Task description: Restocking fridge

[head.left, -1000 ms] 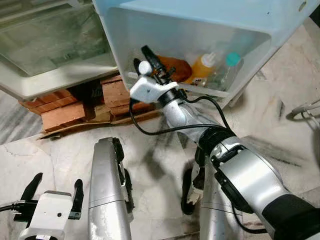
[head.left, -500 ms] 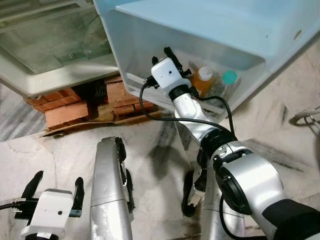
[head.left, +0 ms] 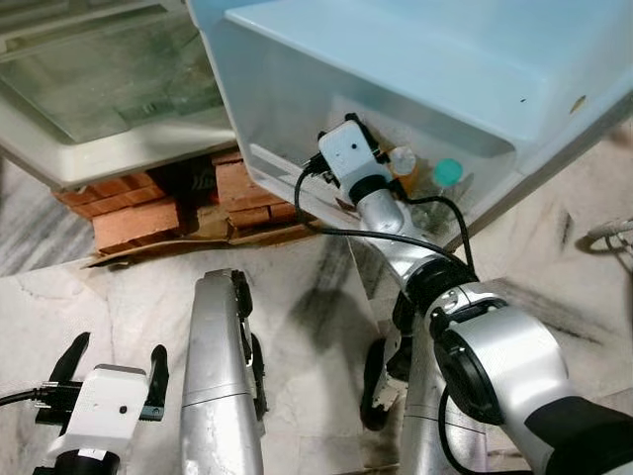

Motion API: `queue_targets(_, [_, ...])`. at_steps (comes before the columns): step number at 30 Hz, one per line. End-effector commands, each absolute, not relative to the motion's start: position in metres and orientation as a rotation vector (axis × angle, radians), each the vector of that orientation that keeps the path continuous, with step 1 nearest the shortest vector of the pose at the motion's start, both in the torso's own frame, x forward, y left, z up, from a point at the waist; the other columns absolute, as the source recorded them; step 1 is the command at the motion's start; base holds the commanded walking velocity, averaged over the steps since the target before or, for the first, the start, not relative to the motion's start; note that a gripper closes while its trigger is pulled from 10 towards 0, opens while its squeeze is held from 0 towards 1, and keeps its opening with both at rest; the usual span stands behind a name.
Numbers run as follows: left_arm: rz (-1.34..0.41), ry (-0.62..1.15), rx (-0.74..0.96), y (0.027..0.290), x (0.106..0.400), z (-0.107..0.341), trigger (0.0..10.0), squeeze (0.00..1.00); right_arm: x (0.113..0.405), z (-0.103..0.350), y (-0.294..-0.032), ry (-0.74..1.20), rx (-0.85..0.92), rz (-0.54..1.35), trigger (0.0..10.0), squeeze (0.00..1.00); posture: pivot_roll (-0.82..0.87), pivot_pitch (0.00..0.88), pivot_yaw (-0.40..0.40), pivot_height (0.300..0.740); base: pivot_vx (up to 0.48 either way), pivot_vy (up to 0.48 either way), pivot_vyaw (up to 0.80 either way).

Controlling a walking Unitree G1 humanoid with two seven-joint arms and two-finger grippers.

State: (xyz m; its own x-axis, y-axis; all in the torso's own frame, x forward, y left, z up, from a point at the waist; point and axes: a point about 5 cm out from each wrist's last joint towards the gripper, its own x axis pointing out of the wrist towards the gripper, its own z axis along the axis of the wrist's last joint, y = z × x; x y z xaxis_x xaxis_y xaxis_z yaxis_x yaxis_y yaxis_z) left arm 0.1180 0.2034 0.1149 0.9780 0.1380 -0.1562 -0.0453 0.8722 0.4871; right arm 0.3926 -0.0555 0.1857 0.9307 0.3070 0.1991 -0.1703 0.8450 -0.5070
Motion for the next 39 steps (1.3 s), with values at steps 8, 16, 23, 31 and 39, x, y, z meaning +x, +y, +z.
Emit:
queue_targets(8, [0.106,0.227,0.525,0.212,0.123,0.107,10.0,0.0,0.394,0.173,-0.066,-0.195,-0.509,0.224,10.0,1.0,0.23,0.35,0.025,0.492,0.0,0.0,0.0])
queue_targets(16, [0.142,0.165,0.567,0.219,0.139,0.109,10.0,0.0,0.398,0.19,-0.061,-0.236,-0.478,0.266,10.0,1.0,0.22,0.308,0.002,0.492,0.0,0.0,0.0])
queue_targets(23, [0.161,0.144,0.567,0.224,0.151,0.107,10.0,0.0,0.399,0.204,-0.056,-0.29,-0.463,0.279,10.0,1.0,0.2,0.264,-0.006,0.492,0.0,0.0,0.0])
queue_targets(31, [0.175,0.103,0.556,0.225,0.169,0.104,10.0,0.0,0.401,0.2,-0.07,-0.239,-0.357,0.298,10.0,1.0,0.16,0.2,-0.016,0.492,0.0,0.0,0.0])
queue_targets(39, [0.209,0.074,0.506,0.223,0.179,0.098,10.0,0.0,0.384,0.16,-0.093,-0.207,-0.254,0.317,10.0,0.33,0.14,0.121,-0.033,0.492,0.0,0.0,0.0])
